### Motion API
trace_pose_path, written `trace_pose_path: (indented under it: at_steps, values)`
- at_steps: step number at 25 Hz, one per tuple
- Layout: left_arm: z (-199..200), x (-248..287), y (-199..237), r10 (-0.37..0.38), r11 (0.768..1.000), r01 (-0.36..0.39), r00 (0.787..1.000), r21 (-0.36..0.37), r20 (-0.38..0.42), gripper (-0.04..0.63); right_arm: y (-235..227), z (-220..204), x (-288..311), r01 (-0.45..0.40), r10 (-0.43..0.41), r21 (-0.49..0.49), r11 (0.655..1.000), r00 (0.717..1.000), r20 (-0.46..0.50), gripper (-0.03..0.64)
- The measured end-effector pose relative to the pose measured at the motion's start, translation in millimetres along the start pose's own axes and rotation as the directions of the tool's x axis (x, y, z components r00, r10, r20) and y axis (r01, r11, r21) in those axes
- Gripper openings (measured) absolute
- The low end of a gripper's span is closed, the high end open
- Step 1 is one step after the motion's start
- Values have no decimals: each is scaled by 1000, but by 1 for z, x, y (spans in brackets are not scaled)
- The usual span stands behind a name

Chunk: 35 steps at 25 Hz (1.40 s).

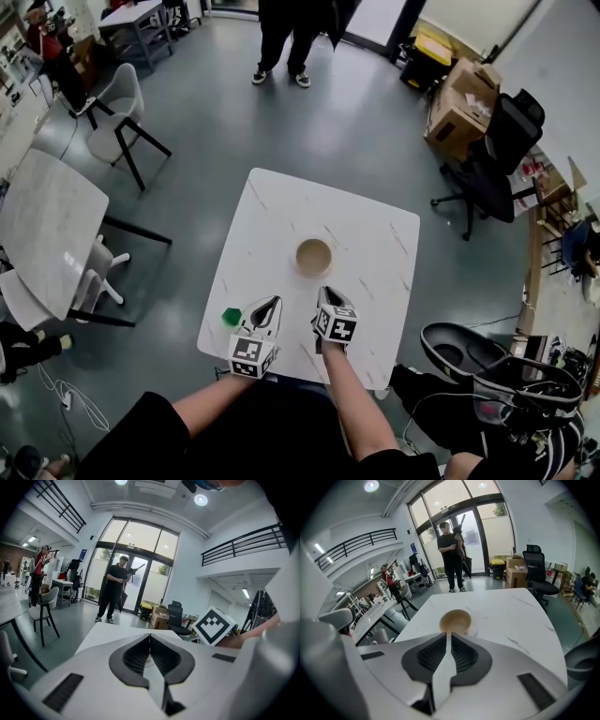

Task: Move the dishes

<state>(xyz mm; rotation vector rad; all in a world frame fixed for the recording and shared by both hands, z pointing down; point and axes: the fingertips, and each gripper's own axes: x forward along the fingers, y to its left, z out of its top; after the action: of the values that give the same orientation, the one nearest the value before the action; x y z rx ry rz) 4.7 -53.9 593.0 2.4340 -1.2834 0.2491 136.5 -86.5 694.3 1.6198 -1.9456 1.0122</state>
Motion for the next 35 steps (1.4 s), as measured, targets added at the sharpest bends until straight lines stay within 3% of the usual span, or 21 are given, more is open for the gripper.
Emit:
trace_pose_path:
  at_steps: [13,21,29,35]
  values:
    - [-12,56,-4,83,996,-85,994,-26,-70,17,-59,10,77,-42,44,22,999,993,-106,57]
    - [-25,68,-6,102,994,-106,989,-34,-104,17,-66,16,107,-80,93,109,991,989,-119,61]
    - [-37,59,-6,119,991,-126,985,-51,-124,17,-71,9,124,-63,90,167,984,984,-157,65]
    - [-33,44,2,136,989,-142,985,-51,-108,17,-61,19,117,-76,95,144,987,987,-130,28]
